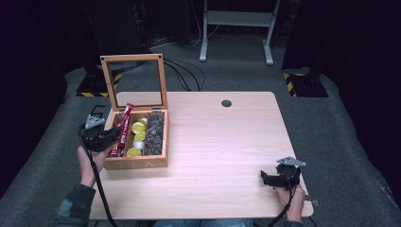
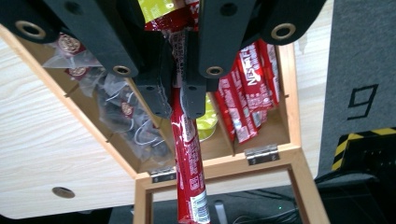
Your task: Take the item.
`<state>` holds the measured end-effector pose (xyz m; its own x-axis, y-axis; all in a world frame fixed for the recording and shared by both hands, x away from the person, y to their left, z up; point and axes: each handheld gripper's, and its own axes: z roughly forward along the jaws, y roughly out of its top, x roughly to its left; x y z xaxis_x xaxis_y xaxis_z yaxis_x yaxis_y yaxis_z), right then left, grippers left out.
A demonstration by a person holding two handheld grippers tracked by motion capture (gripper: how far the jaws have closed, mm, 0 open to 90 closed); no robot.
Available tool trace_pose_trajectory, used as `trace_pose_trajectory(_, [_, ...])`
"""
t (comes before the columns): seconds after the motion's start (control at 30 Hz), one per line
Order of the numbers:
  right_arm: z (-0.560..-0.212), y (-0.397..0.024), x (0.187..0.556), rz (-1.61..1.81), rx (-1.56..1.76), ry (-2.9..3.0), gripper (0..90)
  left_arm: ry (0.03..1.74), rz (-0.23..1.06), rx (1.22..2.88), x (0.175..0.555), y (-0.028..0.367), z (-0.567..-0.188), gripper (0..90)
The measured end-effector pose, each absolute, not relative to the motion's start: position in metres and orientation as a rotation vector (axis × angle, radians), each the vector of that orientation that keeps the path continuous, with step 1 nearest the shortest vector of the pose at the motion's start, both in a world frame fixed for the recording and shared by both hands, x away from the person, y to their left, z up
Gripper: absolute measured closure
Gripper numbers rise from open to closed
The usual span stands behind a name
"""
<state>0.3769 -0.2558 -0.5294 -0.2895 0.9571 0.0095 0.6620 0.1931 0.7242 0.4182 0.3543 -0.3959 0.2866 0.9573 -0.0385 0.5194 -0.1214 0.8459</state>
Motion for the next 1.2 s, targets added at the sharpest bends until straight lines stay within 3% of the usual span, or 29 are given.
trace_pose_trajectory(1.2, [-0.529,-0.256,0.377,0.876,1.511,2.025,2.5,1.182,0.654,1.826,0.421,0.302,-0.387,82.4])
